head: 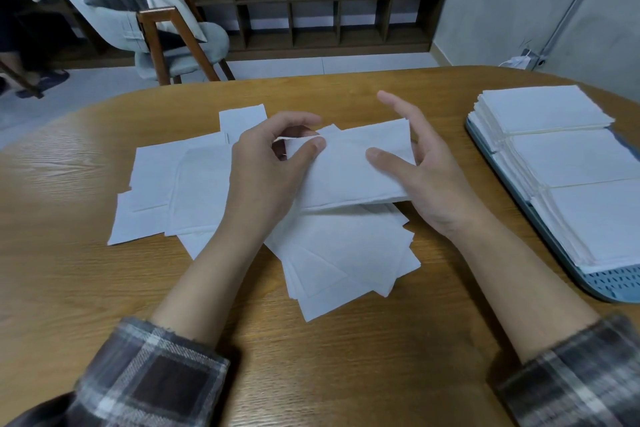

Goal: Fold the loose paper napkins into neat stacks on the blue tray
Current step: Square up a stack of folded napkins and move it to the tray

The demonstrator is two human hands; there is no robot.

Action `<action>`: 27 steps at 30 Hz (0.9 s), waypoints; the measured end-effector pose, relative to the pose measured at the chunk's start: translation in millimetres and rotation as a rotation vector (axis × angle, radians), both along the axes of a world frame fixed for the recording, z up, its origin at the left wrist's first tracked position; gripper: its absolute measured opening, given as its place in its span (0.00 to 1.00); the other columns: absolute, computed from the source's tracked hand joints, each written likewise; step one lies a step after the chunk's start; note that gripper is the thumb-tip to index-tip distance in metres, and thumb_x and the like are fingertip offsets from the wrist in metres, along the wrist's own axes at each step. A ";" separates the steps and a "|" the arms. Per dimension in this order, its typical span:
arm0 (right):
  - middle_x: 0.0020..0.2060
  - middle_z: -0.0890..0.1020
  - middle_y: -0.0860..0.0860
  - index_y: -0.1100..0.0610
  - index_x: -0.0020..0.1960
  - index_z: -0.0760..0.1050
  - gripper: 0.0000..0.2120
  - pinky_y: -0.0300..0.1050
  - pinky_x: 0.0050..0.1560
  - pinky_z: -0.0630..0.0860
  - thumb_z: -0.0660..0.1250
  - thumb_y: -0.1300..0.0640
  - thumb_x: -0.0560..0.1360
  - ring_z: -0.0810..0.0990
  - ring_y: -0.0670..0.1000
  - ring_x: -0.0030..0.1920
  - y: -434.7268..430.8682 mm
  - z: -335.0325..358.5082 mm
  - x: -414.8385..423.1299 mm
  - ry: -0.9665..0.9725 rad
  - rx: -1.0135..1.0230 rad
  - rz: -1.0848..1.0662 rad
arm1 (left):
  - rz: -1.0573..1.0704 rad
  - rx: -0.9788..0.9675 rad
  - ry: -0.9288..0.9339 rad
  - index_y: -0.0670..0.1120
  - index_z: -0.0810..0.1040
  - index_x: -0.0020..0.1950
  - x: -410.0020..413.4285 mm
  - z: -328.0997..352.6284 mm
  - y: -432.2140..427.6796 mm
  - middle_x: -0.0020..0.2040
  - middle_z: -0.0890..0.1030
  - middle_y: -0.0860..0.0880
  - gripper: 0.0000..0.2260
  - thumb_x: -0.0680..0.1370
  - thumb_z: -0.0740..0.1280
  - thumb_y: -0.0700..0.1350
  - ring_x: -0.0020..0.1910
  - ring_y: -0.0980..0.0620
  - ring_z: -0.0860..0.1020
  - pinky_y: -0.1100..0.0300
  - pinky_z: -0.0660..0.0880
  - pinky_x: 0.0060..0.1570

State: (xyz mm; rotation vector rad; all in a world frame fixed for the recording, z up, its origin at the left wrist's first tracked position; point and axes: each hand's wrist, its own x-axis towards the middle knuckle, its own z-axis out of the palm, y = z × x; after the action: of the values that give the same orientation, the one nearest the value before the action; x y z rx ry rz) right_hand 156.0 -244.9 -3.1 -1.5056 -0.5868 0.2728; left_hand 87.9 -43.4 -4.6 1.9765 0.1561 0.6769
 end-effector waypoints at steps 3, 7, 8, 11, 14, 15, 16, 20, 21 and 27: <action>0.63 0.82 0.52 0.41 0.78 0.69 0.34 0.50 0.57 0.83 0.72 0.63 0.77 0.84 0.55 0.63 -4.8 -0.8 6.6 0.217 0.228 0.048 | 0.055 -0.017 0.019 0.53 0.80 0.67 -0.2 -0.2 0.9 0.57 0.83 0.57 0.13 0.83 0.70 0.51 0.56 0.59 0.81 0.63 0.80 0.54; 0.71 0.75 0.39 0.35 0.76 0.70 0.34 0.49 0.71 0.74 0.76 0.60 0.77 0.69 0.46 0.77 -4.0 -6.0 11.5 0.128 0.105 -0.035 | -0.186 -0.293 0.186 0.70 0.69 0.74 2.6 4.9 0.5 0.71 0.76 0.59 0.20 0.83 0.52 0.70 0.70 0.56 0.77 0.46 0.77 0.69; 0.69 0.70 0.29 0.34 0.76 0.68 0.33 0.38 0.73 0.66 0.75 0.58 0.78 0.62 0.35 0.75 -2.4 -7.7 10.4 0.038 -0.008 -0.089 | -0.249 -0.289 0.187 0.73 0.66 0.75 2.3 6.3 0.1 0.74 0.72 0.63 0.21 0.82 0.51 0.72 0.73 0.60 0.73 0.48 0.73 0.72; 0.62 0.64 0.19 0.34 0.77 0.64 0.33 0.18 0.59 0.60 0.73 0.57 0.80 0.57 0.15 0.58 0.7 -8.4 10.0 -0.077 -0.173 -0.188 | -0.342 -0.094 0.151 0.67 0.64 0.79 -4.4 9.9 -2.8 0.71 0.70 0.70 0.22 0.85 0.63 0.59 0.65 0.75 0.71 0.67 0.70 0.64; 0.71 0.74 0.37 0.32 0.76 0.65 0.34 0.40 0.68 0.74 0.74 0.57 0.79 0.75 0.37 0.69 -4.1 -5.1 12.1 0.049 -0.025 -0.038 | -0.318 -0.005 0.088 0.55 0.72 0.74 -5.0 3.8 2.3 0.62 0.78 0.58 0.20 0.84 0.69 0.40 0.52 0.60 0.80 0.64 0.76 0.50; 0.70 0.79 0.46 0.34 0.76 0.67 0.32 0.47 0.64 0.79 0.73 0.58 0.79 0.80 0.49 0.67 -6.1 -2.4 11.4 0.129 0.038 0.050 | -0.288 -0.009 0.079 0.53 0.74 0.71 -4.2 2.4 3.3 0.60 0.79 0.59 0.18 0.84 0.68 0.38 0.51 0.60 0.79 0.63 0.77 0.49; 0.68 0.81 0.52 0.37 0.75 0.70 0.29 0.49 0.60 0.81 0.71 0.59 0.80 0.82 0.54 0.65 -8.7 -0.1 12.2 0.187 0.084 0.133 | -0.253 -0.016 0.076 0.53 0.75 0.69 -3.0 1.7 4.0 0.58 0.79 0.62 0.16 0.84 0.68 0.38 0.50 0.60 0.79 0.63 0.77 0.49; 0.64 0.84 0.52 0.50 0.63 0.85 0.14 0.46 0.59 0.82 0.70 0.58 0.79 0.83 0.53 0.63 -13.2 2.4 13.8 0.262 0.122 0.215 | -0.242 0.032 0.073 0.52 0.76 0.67 -1.4 2.9 7.2 0.56 0.77 0.68 0.14 0.84 0.67 0.38 0.51 0.63 0.77 0.66 0.74 0.48; 0.63 0.85 0.50 0.51 0.62 0.86 0.13 0.46 0.60 0.82 0.71 0.59 0.79 0.83 0.51 0.63 -12.4 0.3 14.0 0.258 0.103 0.179 | -0.274 0.042 0.062 0.51 0.75 0.68 -1.4 3.5 7.5 0.57 0.77 0.67 0.14 0.84 0.67 0.38 0.52 0.62 0.77 0.64 0.75 0.48; 0.60 0.86 0.39 0.49 0.62 0.86 0.16 0.48 0.74 0.73 0.71 0.65 0.80 0.80 0.39 0.66 -9.0 -14.2 19.7 -0.014 -0.147 -0.173 | -0.202 0.396 0.001 0.54 0.71 0.73 -1.1 -5.5 0.6 0.71 0.71 0.56 0.22 0.81 0.73 0.43 0.69 0.58 0.71 0.62 0.71 0.68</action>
State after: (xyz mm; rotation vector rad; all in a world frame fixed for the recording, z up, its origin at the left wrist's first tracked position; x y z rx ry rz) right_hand 175.6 -254.0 -17.4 -1.6911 -0.4520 0.1742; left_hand 86.7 -42.8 -10.1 2.3300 -0.1898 0.6082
